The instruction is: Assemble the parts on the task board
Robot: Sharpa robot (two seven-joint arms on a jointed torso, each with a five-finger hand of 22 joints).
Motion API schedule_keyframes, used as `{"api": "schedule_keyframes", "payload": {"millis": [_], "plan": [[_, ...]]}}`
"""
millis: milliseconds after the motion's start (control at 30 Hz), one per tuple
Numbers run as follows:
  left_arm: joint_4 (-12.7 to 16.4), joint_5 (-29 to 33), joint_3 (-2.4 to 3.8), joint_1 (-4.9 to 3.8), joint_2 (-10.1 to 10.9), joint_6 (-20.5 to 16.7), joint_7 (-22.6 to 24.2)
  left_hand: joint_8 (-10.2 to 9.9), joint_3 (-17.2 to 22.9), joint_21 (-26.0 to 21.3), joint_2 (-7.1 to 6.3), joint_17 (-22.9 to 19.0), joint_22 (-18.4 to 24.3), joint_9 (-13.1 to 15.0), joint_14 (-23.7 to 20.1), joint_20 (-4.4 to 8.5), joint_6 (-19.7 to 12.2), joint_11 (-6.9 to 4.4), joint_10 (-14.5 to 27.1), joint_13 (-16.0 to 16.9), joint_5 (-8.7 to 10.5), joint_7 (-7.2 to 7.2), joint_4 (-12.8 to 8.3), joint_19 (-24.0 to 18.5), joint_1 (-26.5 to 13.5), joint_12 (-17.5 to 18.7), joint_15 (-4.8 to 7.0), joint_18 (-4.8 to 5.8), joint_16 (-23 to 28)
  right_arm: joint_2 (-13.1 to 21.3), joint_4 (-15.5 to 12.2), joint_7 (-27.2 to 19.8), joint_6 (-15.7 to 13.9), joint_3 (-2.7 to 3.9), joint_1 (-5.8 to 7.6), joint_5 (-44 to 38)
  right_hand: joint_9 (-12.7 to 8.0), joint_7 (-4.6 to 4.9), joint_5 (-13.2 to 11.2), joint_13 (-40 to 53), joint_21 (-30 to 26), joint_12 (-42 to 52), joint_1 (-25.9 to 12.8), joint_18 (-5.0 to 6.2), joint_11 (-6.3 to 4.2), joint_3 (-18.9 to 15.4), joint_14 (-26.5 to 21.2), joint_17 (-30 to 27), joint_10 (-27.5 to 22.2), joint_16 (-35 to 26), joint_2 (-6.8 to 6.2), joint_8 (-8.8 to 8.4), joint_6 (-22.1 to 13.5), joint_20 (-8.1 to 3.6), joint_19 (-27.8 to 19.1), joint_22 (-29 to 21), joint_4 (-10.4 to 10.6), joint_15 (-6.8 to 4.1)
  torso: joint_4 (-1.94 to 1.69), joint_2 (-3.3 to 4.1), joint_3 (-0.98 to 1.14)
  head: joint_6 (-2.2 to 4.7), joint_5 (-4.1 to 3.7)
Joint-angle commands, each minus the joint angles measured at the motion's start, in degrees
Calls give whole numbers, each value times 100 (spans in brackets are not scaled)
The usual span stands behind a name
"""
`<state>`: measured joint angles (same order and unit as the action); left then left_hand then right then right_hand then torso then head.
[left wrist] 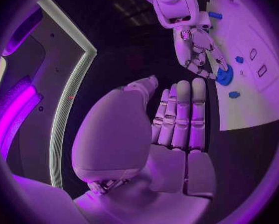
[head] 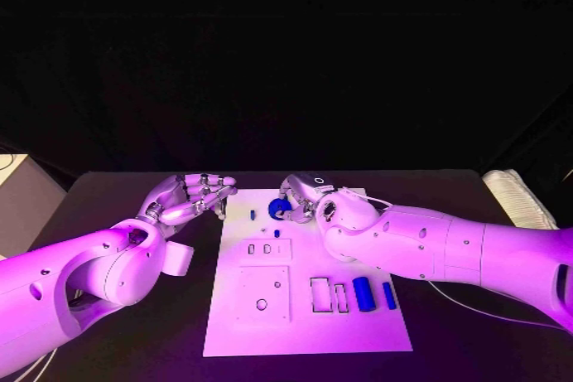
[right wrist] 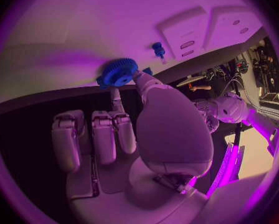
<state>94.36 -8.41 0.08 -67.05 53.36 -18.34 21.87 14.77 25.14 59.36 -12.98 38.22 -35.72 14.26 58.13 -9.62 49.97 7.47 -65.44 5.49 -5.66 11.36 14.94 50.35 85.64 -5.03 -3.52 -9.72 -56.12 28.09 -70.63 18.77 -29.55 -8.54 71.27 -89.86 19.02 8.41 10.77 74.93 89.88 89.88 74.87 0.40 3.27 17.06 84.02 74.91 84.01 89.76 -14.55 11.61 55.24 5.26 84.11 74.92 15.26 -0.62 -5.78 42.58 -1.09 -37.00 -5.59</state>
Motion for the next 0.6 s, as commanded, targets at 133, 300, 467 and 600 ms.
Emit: {"api": "schedule_keyframes", "payload": {"millis": [133, 300, 467, 600], "plan": [[12, -19, 4, -13, -1, 96, 26, 10, 48, 42, 9, -13, -18, 11, -1, 16, -44, 20, 50, 6, 29, 2, -6, -54, -32, 41, -22, -79, -44, 22, -9, -136, 253, -1, -2, 66, 6, -26, 25, 1507, 12, 12, -55, -40, 30, -48, 598, 1509, 599, 24, 28, -12, -4, 44, 589, 1508, 5, 21, 4, 3, 4, -13, 0], [16, -19, 4, -13, 6, 93, 26, 10, 48, 42, 9, -13, -18, 11, -1, 16, -44, 20, 50, 6, 29, 2, -6, -54, -32, 41, -22, -79, -44, 48, -19, -183, 422, -2, -2, 201, 14, -37, 45, 1507, 12, 12, -186, -40, 20, -202, 598, 1509, 599, 24, 68, -22, 22, 35, 589, 1508, 116, 11, 1, 3, 3, -28, 1], [19, -20, 4, -13, 12, 89, 26, 10, 48, 42, 9, -13, -18, 11, -1, 16, -44, 20, 50, 6, 29, 2, -6, -54, -32, 41, -22, -79, -44, 58, 15, -124, 449, -5, -1, 228, 11, -31, 59, 1507, 12, 12, -412, -40, 24, -344, 598, 1509, 599, 24, 150, -63, -9, 34, 589, 1508, 142, 14, 3, 1, 4, -26, 1], [22, -21, 4, -13, 16, 87, 26, 10, 48, 42, 9, -13, -18, 11, -1, 16, -44, 20, 50, 6, 29, 2, -6, -54, -32, 41, -22, -79, -44, 68, 27, -85, 456, -5, -1, 220, 11, -31, 54, 1507, 12, 12, -432, -40, 25, -356, 598, 1509, 599, 24, 159, -66, -11, 35, 589, 1508, 144, 15, -3, 1, 3, -27, -5]]}}
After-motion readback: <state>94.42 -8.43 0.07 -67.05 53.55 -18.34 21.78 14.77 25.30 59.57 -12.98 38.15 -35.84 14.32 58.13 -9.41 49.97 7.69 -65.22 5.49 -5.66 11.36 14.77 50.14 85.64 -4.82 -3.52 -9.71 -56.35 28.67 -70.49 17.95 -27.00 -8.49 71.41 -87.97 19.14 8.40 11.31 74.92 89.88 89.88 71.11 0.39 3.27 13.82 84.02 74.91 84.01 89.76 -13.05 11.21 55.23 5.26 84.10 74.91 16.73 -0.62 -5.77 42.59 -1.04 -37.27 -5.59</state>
